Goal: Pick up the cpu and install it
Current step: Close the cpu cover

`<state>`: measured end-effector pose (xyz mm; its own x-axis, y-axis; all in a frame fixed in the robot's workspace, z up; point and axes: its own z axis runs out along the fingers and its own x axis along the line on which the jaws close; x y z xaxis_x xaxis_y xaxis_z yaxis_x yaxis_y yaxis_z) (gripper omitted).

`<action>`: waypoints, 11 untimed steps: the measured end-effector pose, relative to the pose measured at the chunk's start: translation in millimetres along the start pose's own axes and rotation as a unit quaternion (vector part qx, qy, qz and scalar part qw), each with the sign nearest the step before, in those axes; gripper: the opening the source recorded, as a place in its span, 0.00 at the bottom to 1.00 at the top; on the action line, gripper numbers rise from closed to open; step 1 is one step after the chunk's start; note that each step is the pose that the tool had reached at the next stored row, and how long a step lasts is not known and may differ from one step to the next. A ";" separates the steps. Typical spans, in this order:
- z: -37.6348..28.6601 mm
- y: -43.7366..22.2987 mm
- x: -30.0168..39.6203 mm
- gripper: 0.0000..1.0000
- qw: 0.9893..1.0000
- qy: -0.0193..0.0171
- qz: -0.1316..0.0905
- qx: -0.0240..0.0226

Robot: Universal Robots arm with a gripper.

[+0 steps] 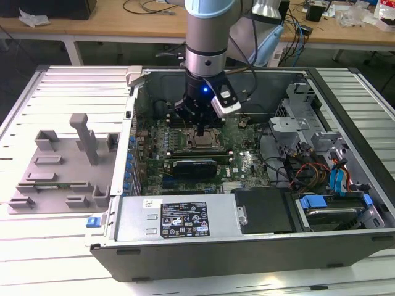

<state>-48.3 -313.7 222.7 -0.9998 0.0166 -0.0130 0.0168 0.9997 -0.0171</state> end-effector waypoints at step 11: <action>9.8 -0.5 18.5 0.11 1.000 -0.002 -0.001 0.000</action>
<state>-66.6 -314.0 212.7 -0.9998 0.0142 -0.0173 0.0144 0.9998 -0.0170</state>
